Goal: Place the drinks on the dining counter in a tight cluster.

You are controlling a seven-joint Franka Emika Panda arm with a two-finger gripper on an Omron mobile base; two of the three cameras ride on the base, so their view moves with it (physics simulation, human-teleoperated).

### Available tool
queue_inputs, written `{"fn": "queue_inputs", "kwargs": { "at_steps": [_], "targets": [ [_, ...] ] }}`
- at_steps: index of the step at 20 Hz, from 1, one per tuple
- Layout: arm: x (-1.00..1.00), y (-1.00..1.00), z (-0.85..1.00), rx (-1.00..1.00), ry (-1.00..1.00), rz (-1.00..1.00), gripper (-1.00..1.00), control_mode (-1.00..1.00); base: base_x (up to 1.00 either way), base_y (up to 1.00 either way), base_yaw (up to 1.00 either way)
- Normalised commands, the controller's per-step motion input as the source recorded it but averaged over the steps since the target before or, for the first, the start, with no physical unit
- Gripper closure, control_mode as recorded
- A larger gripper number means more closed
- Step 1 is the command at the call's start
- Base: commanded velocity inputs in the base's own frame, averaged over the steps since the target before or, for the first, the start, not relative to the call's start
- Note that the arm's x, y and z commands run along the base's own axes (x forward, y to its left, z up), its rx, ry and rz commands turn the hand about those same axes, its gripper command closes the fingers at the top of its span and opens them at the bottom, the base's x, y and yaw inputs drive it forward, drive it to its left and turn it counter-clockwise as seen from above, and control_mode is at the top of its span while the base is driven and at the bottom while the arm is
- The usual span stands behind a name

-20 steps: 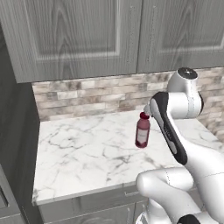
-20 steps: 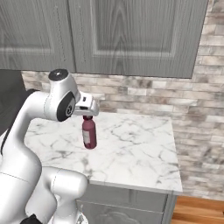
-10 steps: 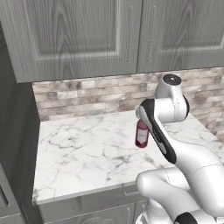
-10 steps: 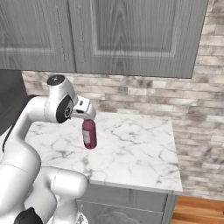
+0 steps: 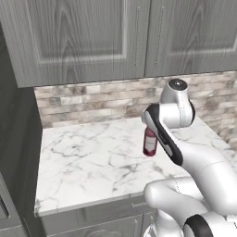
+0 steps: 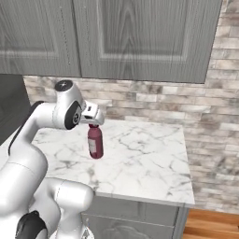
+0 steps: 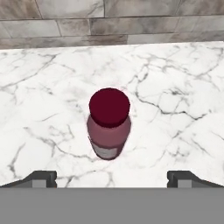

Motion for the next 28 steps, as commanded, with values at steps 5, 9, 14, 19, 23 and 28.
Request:
{"fn": "queue_inputs", "kwargs": {
  "at_steps": [5,9,14,19,23,28],
  "targets": [
    [0.31,0.00,-0.02,0.00,0.00,0.00,-1.00,-1.00,0.00,0.00,0.00],
    [0.33,0.00,-0.04,0.00,0.00,0.00,-1.00,-1.00,0.00,0.00,0.00],
    [0.27,0.00,-0.21,0.00,0.00,0.00,-1.00,-1.00,0.00,0.00,0.00],
    [0.13,0.00,-0.41,0.00,0.03,0.00,-1.00,-1.00,0.00,0.00,0.00],
    [0.18,0.00,-0.21,0.00,0.00,0.00,-1.00,-1.00,0.00,0.00,0.00],
    [0.22,0.00,0.00,0.00,0.00,0.00,-1.00,-1.00,0.00,0.00,0.00]
  ]
}}
